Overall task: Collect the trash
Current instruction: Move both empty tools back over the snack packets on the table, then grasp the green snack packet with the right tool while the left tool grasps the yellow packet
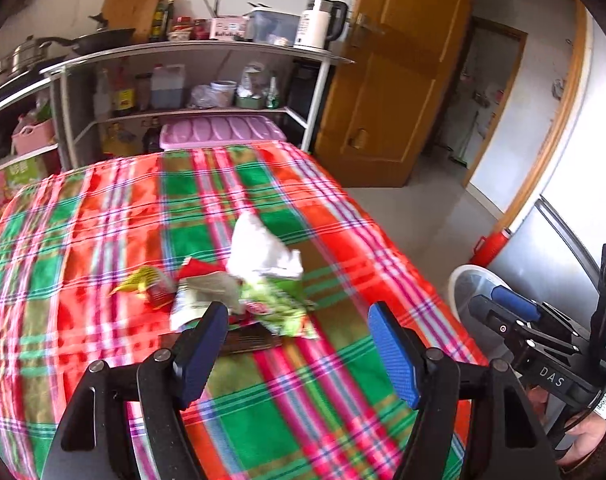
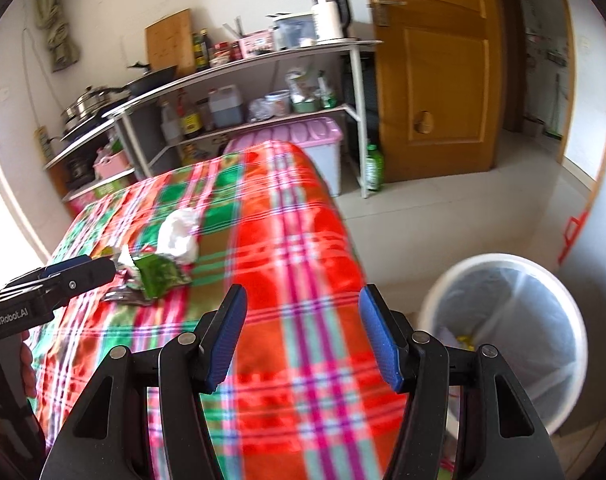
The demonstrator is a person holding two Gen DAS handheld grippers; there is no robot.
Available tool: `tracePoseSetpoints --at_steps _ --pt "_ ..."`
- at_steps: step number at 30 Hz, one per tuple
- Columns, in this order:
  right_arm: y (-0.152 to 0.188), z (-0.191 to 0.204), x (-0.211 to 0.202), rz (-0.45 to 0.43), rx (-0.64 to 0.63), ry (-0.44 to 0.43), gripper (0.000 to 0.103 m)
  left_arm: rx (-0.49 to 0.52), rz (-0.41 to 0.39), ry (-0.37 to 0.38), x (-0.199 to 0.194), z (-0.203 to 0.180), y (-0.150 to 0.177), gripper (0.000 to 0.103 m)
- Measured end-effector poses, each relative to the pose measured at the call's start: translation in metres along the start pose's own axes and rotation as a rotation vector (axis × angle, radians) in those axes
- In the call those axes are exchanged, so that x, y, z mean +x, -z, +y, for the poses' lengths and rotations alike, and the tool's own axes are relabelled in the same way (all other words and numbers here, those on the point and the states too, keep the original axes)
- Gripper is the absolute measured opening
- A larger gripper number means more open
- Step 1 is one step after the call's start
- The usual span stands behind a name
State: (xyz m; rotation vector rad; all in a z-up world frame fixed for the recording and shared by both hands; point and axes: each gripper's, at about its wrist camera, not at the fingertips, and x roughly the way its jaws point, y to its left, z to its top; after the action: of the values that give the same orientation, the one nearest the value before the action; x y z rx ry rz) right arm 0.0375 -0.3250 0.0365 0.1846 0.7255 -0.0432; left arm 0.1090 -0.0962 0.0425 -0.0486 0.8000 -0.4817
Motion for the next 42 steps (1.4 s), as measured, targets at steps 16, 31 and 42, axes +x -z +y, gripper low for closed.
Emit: tracePoseSetpoints --at_steps 16,31,42 --pt "-0.009 0.078 0.053 0.075 -0.091 -0.170 0.059 -0.164 -0.027 -0.079 -0.023 0.098 0.008 0.076" --pt "-0.015 0.117 0.097 0.135 -0.173 -0.235 0.065 -0.199 -0.005 -0.093 -0.015 0.137 0.006 0.077" --pt "-0.017 0.130 0.121 0.171 -0.226 -0.203 0.065 -0.204 0.029 -0.060 0.010 0.141 -0.003 0.079"
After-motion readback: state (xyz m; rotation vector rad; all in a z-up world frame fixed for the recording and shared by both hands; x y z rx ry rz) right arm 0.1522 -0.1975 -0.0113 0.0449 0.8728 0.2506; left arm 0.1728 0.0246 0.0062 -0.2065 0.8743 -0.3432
